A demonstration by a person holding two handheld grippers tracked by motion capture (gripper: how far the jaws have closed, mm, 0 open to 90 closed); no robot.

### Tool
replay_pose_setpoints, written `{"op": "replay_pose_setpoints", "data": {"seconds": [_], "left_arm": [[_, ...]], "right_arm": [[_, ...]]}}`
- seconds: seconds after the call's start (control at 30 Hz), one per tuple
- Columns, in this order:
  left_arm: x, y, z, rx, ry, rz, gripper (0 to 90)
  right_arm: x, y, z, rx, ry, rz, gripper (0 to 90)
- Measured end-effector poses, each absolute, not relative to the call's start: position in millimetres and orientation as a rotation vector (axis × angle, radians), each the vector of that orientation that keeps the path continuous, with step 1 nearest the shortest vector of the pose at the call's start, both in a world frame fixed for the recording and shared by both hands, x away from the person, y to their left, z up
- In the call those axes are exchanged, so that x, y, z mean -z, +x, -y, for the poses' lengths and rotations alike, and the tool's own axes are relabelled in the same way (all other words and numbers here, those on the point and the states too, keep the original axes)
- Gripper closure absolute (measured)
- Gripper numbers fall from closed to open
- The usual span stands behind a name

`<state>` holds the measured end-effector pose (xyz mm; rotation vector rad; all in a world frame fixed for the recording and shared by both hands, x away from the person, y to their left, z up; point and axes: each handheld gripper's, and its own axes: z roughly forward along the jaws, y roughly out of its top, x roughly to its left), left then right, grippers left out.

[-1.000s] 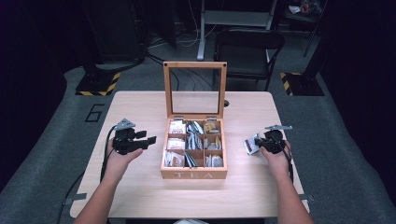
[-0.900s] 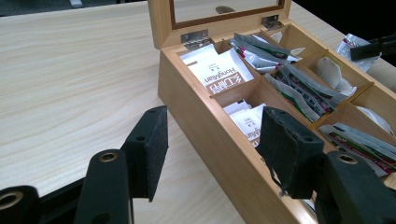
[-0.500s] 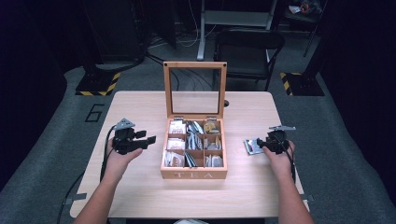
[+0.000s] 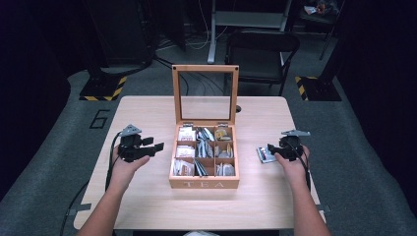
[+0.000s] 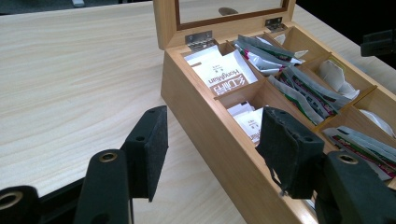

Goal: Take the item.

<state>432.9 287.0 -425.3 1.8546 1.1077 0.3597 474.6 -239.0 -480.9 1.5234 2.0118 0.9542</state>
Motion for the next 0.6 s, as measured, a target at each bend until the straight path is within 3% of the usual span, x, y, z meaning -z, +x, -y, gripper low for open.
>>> {"op": "replay_pose_setpoints", "data": {"seconds": [0.27,0.6], "left_arm": [[426.1,433.5,-287.2,-0.358,1.844,-1.112,42.2],[425.1,433.7,-288.4,-0.354,1.838,-1.112,42.2]], "right_arm": [[469.4,472.8,229.7,-0.995,1.452,-2.036,40.0],[452.0,469.7,202.7,-1.066,1.334,-2.122,42.8]]}}
